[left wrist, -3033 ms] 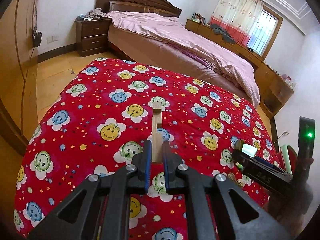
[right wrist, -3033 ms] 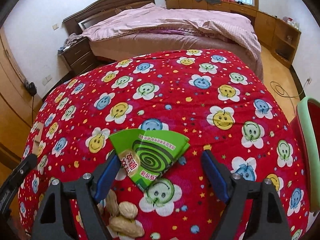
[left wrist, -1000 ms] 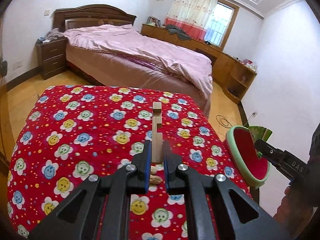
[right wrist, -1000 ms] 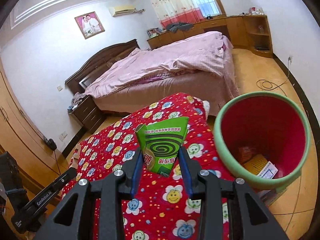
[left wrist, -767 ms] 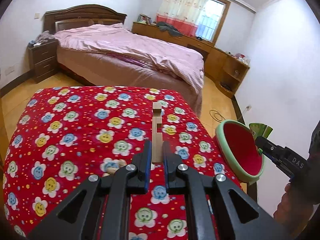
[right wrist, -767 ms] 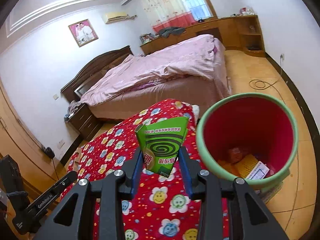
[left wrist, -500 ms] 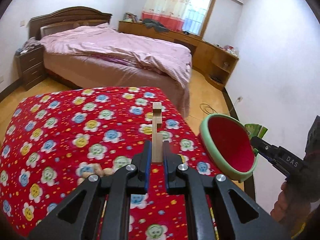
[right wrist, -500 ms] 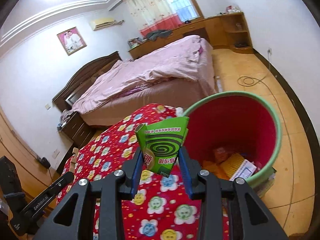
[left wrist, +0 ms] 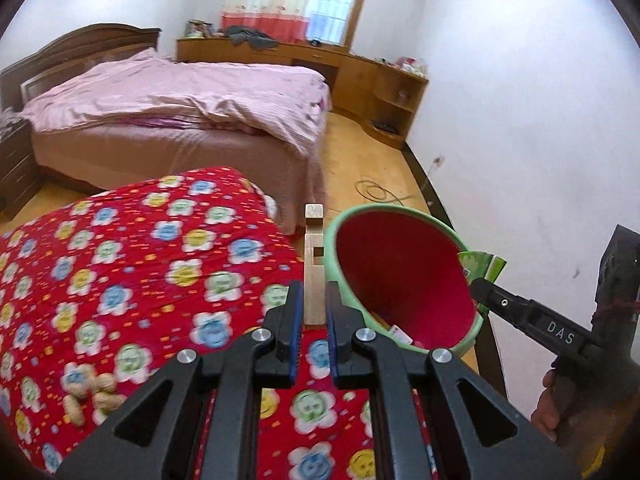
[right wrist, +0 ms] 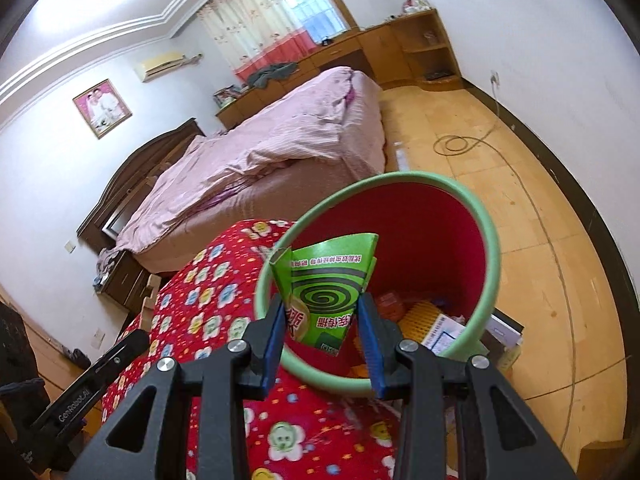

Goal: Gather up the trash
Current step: 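Carry the wooden stick and green packet over the red bucket, then open both tools to drop the stick and packet into the bucket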

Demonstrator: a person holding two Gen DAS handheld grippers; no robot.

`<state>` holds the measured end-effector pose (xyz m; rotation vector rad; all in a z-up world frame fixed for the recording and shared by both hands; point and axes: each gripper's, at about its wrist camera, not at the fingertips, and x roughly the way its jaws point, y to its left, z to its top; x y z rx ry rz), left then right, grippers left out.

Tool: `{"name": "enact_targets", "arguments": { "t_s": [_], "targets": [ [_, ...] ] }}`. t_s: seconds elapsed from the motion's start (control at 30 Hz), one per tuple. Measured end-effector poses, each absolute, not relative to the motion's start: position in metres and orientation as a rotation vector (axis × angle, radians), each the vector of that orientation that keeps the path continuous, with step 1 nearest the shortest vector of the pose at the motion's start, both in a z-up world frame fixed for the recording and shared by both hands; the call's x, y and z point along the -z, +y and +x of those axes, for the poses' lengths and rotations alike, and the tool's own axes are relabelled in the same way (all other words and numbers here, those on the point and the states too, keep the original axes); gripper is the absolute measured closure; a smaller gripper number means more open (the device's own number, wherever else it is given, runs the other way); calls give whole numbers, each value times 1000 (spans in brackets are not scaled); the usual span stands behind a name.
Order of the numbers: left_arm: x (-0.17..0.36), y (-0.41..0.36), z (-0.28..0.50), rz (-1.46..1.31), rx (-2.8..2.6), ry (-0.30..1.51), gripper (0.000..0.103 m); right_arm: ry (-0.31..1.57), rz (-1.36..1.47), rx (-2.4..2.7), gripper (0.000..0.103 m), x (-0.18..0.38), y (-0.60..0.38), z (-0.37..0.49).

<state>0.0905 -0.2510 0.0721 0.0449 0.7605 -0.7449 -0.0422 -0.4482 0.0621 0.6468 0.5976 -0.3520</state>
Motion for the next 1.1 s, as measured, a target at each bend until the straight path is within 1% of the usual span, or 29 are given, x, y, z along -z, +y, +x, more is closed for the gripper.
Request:
{"name": "enact_targets", "arguments": {
  "t_s": [0.33,0.63,0.67,0.73,0.8,0.83,0.9,0.97,1.03,1.1],
  "targets": [
    [-45,-319,102,106,822,794,93,626,687,390,65,-41,-475,-47],
    [-27,-342,112,130,835,831,93,652,700,413,65,-27,-491,-46],
    [-27,-342,113,129,834,837,92,653,701,415,65,-25,-492,-45],
    [-26,-341,116,126,825,841,82,657,701,415,64,-23,-494,-43],
    [-27,-338,117,120,807,839,77,660,699,414,64,-22,-495,-41],
    [-27,-335,117,115,798,840,76,660,698,414,61,-21,-495,-41],
    [-28,-330,118,109,788,847,76,660,699,415,61,-21,-495,-39],
    [-29,-324,118,106,775,854,75,659,703,413,58,-21,-495,-39],
    [-30,-317,117,104,763,859,72,658,707,406,49,-22,-495,-38],
    [-31,-311,116,101,751,860,69,654,703,404,46,-24,-492,-39]
  ]
}}
